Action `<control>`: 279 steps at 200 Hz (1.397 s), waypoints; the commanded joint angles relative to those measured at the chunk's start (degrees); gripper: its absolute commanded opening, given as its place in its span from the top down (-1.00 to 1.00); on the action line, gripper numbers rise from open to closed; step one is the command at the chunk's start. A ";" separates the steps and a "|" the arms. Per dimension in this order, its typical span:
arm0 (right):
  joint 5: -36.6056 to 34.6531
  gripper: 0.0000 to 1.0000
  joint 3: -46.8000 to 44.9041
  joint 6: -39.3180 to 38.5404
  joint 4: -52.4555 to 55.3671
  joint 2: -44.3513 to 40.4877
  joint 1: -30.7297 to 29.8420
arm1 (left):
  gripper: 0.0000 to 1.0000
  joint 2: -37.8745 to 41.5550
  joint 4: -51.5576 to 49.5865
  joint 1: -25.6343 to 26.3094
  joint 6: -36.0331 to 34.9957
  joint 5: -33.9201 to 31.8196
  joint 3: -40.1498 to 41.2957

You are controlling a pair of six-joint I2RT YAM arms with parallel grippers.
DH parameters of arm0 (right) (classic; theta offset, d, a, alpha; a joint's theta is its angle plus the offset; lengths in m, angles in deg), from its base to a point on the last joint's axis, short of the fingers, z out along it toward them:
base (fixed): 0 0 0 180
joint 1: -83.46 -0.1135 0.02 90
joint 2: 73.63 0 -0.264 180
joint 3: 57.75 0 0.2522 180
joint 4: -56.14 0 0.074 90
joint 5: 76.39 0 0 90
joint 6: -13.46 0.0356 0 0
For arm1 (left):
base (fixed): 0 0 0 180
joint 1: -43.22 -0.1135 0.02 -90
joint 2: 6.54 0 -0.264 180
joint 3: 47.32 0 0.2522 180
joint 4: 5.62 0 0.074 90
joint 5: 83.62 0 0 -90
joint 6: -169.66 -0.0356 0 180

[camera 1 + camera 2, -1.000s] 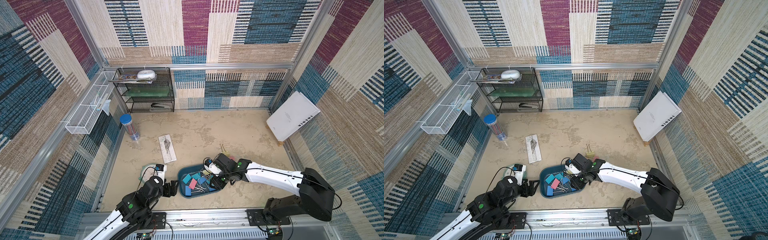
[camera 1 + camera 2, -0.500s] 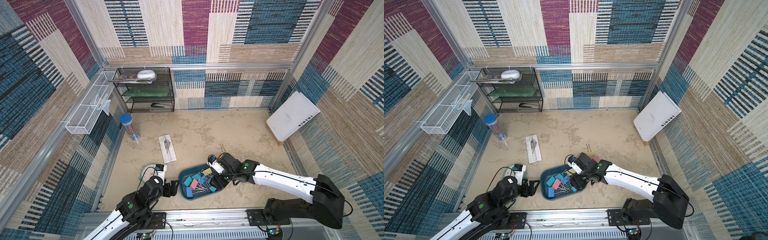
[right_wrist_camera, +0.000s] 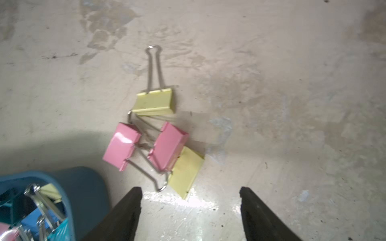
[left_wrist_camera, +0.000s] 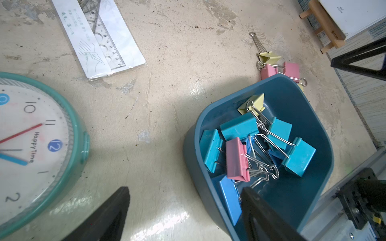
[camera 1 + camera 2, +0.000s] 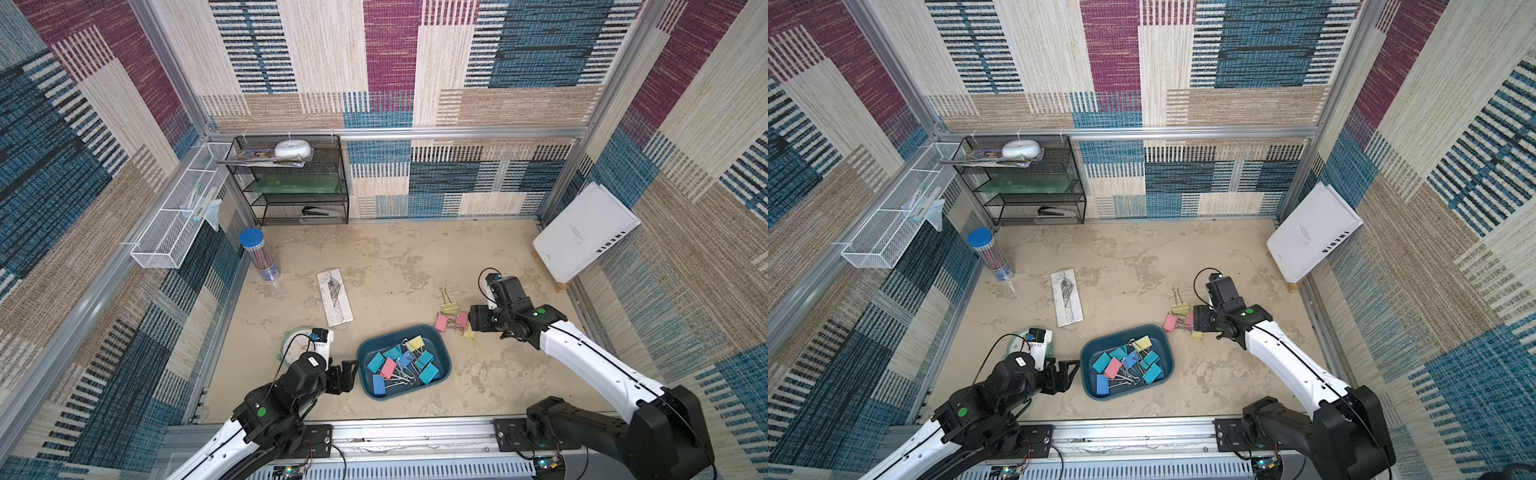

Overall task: Put the binder clips in the storage box
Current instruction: Adjust the binder clip at the center of the board.

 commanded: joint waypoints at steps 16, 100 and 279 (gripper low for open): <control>14.99 0.13 -2.59 -2.83 -10.32 -2.69 1.54 | -0.75 -0.05 0.51 0.00 -0.55 0.14 0.11; 20.98 0.99 -5.79 -0.02 -8.89 2.62 -6.75 | -0.74 -0.66 0.59 0.00 -0.49 -0.22 -0.01; 11.44 0.96 20.13 -7.40 -8.82 36.26 5.47 | -0.75 -0.86 0.48 -0.01 -0.38 -0.57 -0.06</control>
